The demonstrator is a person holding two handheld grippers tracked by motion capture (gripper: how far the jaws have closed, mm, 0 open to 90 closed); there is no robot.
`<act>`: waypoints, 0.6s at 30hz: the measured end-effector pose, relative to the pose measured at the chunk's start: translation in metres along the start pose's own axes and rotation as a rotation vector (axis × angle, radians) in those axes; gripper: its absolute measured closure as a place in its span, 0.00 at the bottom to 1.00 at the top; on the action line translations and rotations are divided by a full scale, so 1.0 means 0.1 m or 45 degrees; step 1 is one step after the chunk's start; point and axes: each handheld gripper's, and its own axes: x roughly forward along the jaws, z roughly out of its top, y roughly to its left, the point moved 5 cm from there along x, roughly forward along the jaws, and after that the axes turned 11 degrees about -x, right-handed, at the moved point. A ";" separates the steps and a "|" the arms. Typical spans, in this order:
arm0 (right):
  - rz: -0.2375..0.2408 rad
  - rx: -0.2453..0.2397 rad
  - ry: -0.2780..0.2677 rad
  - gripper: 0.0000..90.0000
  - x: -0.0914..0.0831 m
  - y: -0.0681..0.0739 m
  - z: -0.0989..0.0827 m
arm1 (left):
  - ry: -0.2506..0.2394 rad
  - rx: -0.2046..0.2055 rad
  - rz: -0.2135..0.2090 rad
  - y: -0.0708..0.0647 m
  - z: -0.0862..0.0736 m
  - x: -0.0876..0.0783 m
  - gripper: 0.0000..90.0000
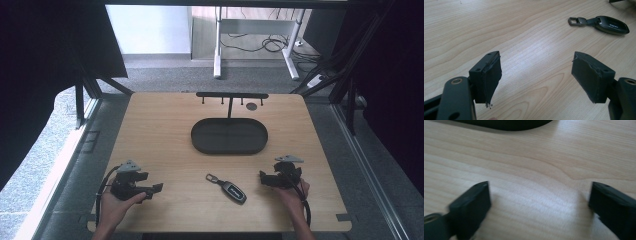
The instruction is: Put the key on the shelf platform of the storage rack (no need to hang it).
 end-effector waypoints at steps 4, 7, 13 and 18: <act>0.102 -0.032 -0.034 0.20 -0.10 0.05 -0.04 | -0.013 0.009 -0.003 -0.04 0.01 -0.03 0.27; 0.143 -0.053 -0.049 0.21 -0.16 0.06 -0.05 | -0.007 0.012 -0.003 -0.05 0.01 -0.02 0.27; 0.190 -0.066 -0.075 0.25 -0.24 0.04 -0.04 | -0.001 0.019 -0.007 -0.06 0.00 0.00 0.27; 0.224 -0.089 -0.103 0.27 -0.32 0.07 0.05 | -0.008 0.006 -0.001 -0.04 0.00 -0.01 0.27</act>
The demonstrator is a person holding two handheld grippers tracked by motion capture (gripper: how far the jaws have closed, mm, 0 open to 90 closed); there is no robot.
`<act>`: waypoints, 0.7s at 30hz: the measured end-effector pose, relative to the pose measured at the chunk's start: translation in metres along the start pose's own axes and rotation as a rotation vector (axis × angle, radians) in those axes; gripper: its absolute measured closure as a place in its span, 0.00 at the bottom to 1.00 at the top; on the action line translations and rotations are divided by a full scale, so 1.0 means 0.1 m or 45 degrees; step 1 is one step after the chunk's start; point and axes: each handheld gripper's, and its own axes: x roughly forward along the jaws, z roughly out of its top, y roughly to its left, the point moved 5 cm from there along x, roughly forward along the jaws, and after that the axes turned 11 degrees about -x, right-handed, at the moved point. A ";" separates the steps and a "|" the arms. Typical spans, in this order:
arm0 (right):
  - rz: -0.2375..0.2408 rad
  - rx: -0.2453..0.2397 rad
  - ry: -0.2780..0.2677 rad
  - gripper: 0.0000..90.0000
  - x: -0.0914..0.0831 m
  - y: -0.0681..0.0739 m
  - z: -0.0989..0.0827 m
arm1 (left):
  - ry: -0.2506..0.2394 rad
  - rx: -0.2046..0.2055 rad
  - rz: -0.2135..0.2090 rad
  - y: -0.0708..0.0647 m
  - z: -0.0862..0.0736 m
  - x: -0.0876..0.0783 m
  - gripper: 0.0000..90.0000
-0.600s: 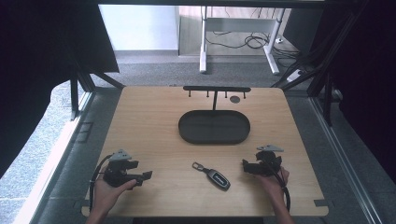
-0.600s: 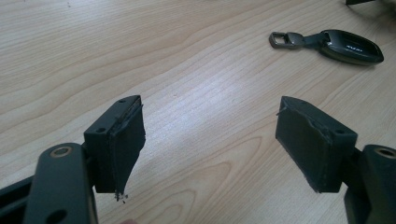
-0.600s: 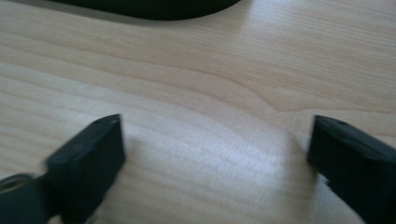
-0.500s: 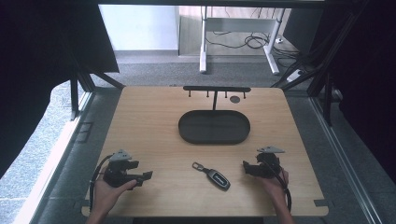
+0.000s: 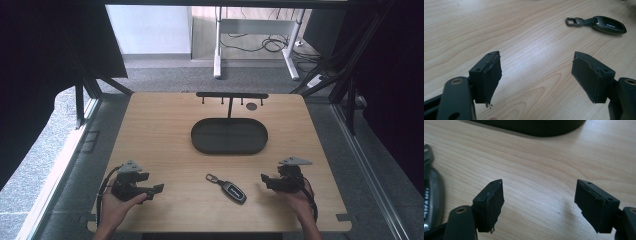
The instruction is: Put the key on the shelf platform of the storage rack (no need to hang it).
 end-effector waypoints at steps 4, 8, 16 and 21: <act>0.017 -0.028 -0.014 0.28 -0.04 0.04 0.07 | -0.005 -0.003 0.007 0.02 0.01 -0.03 0.27; 0.067 -0.028 -0.040 0.29 -0.08 0.07 0.14 | -0.008 -0.011 0.007 0.03 0.01 -0.03 0.27; 0.088 -0.118 0.010 0.33 -0.22 0.17 0.40 | -0.003 -0.009 0.001 0.01 0.01 -0.02 0.27; 0.109 -0.165 0.033 0.33 -0.28 0.24 0.52 | 0.004 -0.016 0.004 0.03 0.00 -0.02 0.27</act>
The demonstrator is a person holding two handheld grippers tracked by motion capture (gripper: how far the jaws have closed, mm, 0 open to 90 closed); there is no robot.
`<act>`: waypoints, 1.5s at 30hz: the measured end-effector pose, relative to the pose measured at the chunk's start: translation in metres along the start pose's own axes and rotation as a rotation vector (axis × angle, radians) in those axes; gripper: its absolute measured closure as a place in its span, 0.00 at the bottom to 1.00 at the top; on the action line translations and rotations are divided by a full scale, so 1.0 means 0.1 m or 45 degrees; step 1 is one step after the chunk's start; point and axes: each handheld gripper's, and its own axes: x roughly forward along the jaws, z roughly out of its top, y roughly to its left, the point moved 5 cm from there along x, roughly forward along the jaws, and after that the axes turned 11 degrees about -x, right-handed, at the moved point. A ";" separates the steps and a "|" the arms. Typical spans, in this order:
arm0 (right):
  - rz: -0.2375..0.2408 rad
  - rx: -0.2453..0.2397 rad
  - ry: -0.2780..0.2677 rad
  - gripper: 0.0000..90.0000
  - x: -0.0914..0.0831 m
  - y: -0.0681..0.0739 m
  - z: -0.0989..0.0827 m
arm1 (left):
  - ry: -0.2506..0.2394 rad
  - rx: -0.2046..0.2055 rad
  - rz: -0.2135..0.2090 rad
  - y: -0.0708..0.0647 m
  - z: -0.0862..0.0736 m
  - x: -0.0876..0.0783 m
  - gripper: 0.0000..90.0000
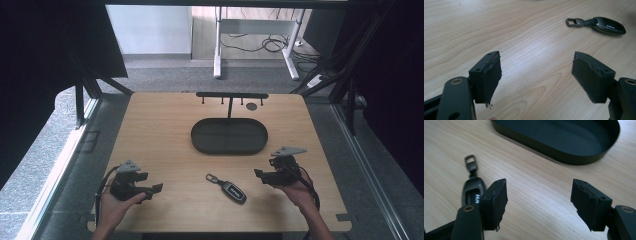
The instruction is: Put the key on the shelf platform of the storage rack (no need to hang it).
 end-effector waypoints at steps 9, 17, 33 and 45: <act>0.090 -0.105 0.050 0.35 0.00 0.22 0.21 | -0.007 -0.003 0.000 0.00 0.00 -0.01 0.27; 0.123 -0.140 0.132 0.36 0.07 0.30 0.35 | -0.013 -0.003 -0.001 -0.01 0.01 -0.02 0.27; 0.211 -0.223 0.178 0.38 0.18 0.53 0.47 | -0.001 0.006 -0.004 -0.02 0.00 0.00 0.27; 0.239 -0.262 0.230 0.39 0.28 0.65 0.48 | -0.005 0.005 -0.007 -0.04 0.00 0.00 0.27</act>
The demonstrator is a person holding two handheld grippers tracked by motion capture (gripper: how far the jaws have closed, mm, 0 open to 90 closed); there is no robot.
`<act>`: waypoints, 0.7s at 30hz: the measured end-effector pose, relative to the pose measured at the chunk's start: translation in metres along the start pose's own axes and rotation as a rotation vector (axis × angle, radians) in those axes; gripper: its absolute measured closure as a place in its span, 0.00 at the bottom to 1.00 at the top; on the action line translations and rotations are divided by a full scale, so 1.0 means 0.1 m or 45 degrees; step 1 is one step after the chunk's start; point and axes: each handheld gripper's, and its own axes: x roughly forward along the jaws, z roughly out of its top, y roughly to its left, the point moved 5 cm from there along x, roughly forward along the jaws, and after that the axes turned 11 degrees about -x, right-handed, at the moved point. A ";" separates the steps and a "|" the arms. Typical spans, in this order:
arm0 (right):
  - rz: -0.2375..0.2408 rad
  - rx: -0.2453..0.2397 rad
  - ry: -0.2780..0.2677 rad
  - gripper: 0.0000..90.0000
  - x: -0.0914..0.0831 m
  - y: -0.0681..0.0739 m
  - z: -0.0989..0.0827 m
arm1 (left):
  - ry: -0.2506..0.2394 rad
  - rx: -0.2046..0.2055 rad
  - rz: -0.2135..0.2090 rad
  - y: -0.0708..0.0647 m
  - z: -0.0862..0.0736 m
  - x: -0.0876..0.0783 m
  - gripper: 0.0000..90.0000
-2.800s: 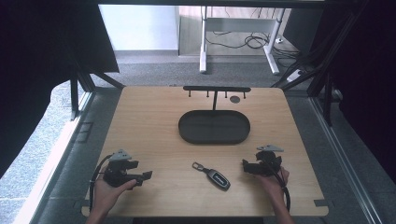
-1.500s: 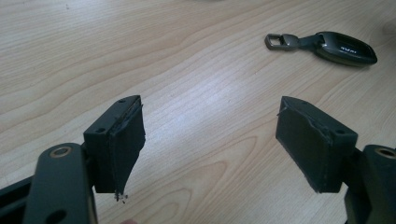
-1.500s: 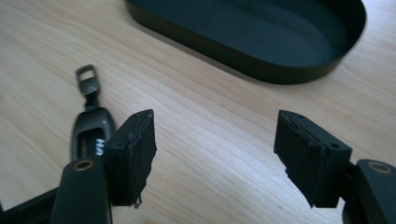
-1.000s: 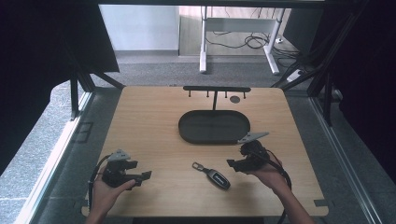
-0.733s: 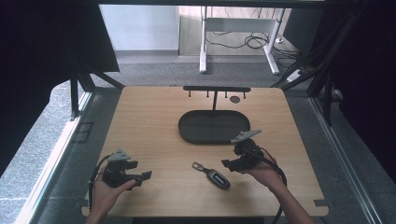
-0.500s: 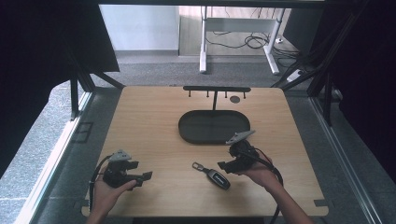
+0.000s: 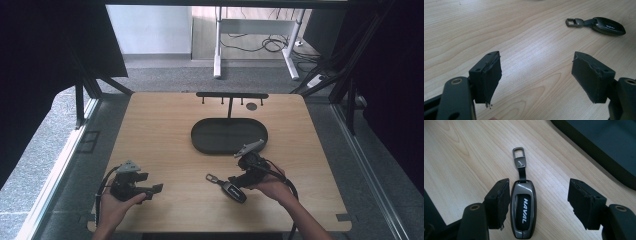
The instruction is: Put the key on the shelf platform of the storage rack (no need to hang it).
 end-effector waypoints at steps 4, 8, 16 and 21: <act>0.011 -0.016 0.023 0.39 0.06 0.05 0.02 | -0.002 0.001 -0.003 0.00 0.00 -0.01 0.27; 0.024 -0.026 0.056 0.38 0.13 0.10 0.03 | -0.003 -0.001 -0.002 0.00 0.00 -0.01 0.27; 0.046 -0.048 0.111 0.38 0.23 0.18 0.04 | -0.002 0.001 -0.003 0.00 0.00 -0.01 0.27; 0.054 -0.065 0.154 0.38 0.32 0.21 0.02 | -0.003 -0.002 -0.002 0.01 0.01 -0.02 0.27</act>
